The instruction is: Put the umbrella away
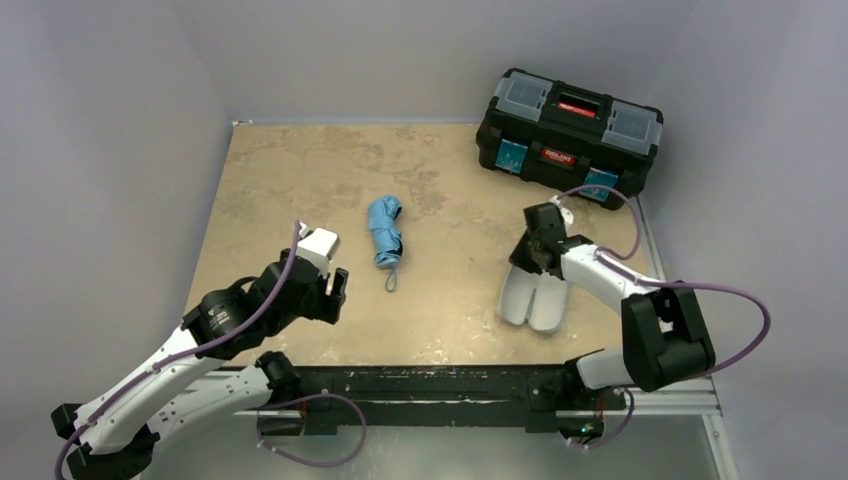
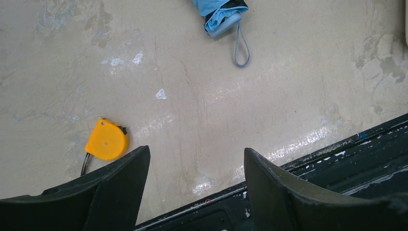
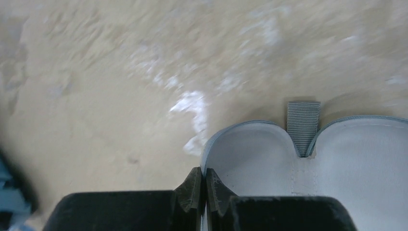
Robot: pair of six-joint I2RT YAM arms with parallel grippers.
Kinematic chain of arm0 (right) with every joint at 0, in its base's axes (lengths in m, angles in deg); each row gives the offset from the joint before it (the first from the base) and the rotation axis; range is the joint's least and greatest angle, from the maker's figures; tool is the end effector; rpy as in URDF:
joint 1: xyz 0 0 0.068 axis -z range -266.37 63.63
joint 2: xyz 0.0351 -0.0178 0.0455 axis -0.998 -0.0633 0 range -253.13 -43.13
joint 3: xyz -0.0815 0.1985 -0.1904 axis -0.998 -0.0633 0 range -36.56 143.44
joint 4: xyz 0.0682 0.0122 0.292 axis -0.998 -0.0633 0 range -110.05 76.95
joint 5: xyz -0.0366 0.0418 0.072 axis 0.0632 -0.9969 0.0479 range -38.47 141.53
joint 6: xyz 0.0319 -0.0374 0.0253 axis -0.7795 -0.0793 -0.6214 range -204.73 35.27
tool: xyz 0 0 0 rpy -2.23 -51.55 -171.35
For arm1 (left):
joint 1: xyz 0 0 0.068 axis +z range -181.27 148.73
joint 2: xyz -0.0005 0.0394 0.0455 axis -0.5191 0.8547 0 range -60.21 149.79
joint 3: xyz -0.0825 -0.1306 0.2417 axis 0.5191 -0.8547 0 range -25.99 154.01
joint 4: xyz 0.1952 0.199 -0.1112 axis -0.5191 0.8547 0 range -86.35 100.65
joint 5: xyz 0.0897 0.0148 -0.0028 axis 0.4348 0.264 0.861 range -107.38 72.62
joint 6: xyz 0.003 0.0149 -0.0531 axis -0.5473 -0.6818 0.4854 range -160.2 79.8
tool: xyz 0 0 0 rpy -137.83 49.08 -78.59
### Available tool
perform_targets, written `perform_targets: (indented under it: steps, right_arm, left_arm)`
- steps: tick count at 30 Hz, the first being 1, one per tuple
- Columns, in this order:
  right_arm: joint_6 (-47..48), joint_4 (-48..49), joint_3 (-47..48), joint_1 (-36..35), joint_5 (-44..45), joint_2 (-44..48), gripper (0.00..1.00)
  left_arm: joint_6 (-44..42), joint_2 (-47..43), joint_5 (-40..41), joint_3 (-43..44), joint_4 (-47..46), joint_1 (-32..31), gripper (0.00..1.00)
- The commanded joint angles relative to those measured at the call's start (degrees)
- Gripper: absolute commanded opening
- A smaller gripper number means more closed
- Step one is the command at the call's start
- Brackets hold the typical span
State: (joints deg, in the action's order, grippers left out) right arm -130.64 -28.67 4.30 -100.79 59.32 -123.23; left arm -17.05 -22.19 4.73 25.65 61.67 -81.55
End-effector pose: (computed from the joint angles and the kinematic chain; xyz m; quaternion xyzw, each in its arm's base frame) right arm 0.2875 0.0688 0.1625 0.2778 0.9099 0.0954 0.2930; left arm 0.1017 -0.1004 0.3345 0.1400 0.8970 -0.0857 0.4105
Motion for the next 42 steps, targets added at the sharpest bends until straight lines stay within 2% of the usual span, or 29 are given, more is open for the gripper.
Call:
perform_targets:
  steps: [1, 8, 13, 18, 19, 20, 22, 23, 25, 28, 34, 42]
  right_arm:
    - [-5.9, -0.6, 5.2, -10.0, -1.7, 1.6, 0.00]
    - [-4.6, 0.2, 17.0, -23.2, -0.9, -9.0, 0.00]
    - [-4.3, 1.0, 21.9, -27.6, -1.6, -16.1, 0.00]
    - [-3.8, 1.6, 23.0, -28.6, -3.8, -19.0, 0.00]
    - [-3.3, 2.0, 23.2, -28.6, -4.7, -19.1, 0.06]
    - [-2.6, 2.1, 23.4, -28.6, -5.5, -19.1, 0.16]
    - [-0.8, 1.6, 25.0, -28.6, -6.5, -18.9, 0.44]
    - [0.1, 1.0, 25.8, -28.6, -6.7, -18.5, 0.53]
    - [2.2, 0.0, 27.9, -28.6, -7.0, -17.1, 0.67]
    - [4.6, 0.2, 30.8, -28.6, -10.5, -16.1, 0.80]
    - [9.5, -0.8, 40.4, -28.5, -14.7, -22.7, 0.98]
    - [10.9, -9.6, 58.2, -28.1, -9.2, -37.1, 0.99]
  left_arm:
    - [0.4, -0.3, 1.6, 0.1, -0.3, 0.0, 0.70]
    - [0.8, -1.0, 2.3, 0.1, -0.1, 0.0, 0.70]
    - [1.1, -1.3, 2.6, 0.0, 0.1, 0.0, 0.70]
    - [1.3, -0.1, 3.2, 0.1, 0.4, -0.1, 0.70]
    - [1.6, 0.1, 3.5, 0.3, 0.7, -0.1, 0.70]
    - [1.7, 0.2, 3.9, 0.5, 1.0, 0.0, 0.70]
    - [1.9, -0.3, 4.5, 0.5, 1.1, 0.0, 0.71]
    - [2.0, -0.8, 4.7, 0.4, 1.0, 0.0, 0.70]
    - [2.0, -1.5, 5.1, 0.2, 0.8, 0.0, 0.71]
    - [2.2, -1.4, 5.6, 0.3, 0.8, 0.0, 0.71]
    - [2.1, 0.4, 5.7, 0.7, 1.0, 0.0, 0.71]
    - [1.9, 0.1, 5.5, 0.5, 0.9, 0.0, 0.71]
